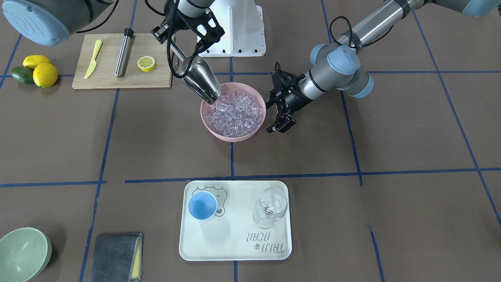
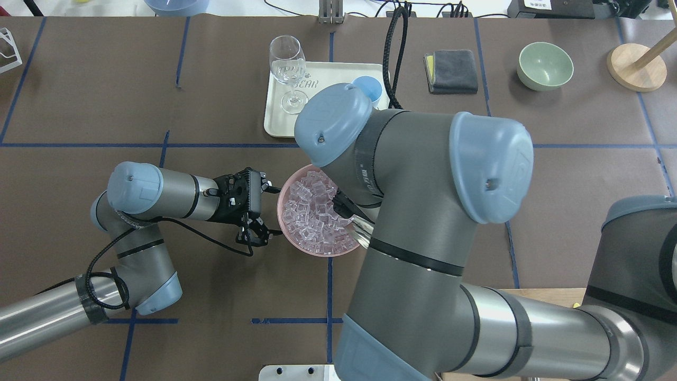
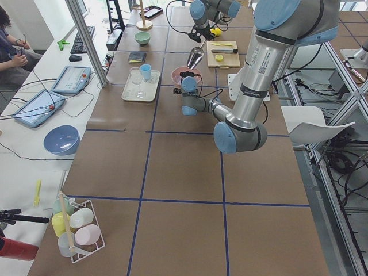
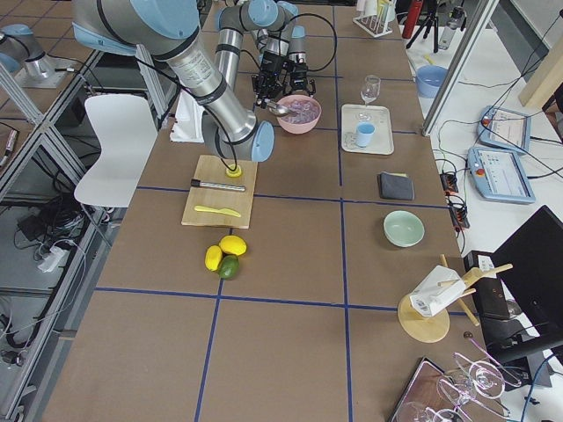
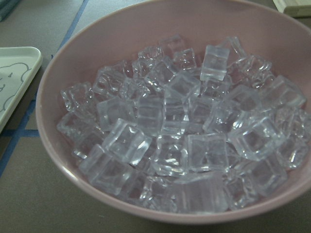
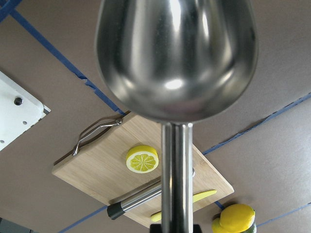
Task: Put ice in cup with scoop
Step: 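Dig the scoop into the ice cubes with the right gripper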
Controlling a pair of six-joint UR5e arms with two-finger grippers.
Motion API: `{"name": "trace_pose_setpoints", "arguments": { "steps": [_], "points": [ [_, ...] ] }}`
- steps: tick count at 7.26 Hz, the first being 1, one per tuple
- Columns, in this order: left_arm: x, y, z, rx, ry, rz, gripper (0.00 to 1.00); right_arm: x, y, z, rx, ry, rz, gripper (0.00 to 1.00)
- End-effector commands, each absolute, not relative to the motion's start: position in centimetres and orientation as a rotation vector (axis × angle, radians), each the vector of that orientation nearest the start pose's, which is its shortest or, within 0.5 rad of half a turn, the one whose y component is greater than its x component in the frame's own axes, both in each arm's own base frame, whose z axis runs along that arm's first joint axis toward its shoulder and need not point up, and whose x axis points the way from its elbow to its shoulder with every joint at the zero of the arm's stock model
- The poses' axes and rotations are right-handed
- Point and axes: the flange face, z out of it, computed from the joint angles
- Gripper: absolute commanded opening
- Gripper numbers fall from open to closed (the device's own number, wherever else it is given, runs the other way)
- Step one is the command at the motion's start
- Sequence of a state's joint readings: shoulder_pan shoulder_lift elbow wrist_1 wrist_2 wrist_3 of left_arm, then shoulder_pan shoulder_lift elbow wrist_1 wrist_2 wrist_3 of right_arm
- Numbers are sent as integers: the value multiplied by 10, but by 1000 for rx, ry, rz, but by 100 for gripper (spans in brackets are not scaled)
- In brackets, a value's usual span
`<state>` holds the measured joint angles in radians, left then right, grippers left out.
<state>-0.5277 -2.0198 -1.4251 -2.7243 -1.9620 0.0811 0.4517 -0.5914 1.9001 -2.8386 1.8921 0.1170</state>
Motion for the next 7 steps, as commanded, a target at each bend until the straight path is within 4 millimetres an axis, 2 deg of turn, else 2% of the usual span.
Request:
{"name": "trace_pose_setpoints", "arguments": {
  "steps": [1,2,3,5,6,7],
  "points": [
    [524,-416,341,1209,1018,1183,100,-486,-347,97,-205,-261,-995,0],
    [523,-415,340,1212,1019,1182,100,-492,-350,103,-231,-238,-990,0],
    [524,-415,342,1210,1019,1183,100,-488,-352,106,-239,-185,-987,0],
    [524,-415,340,1212,1021,1181,100,-481,-350,98,-262,-157,-1010,0],
    [524,-415,340,1212,1021,1181,100,-491,-336,101,-269,-149,-1039,0],
    [524,-415,340,1212,1021,1181,100,-497,-335,101,-275,-142,-1045,0]
  ]
}}
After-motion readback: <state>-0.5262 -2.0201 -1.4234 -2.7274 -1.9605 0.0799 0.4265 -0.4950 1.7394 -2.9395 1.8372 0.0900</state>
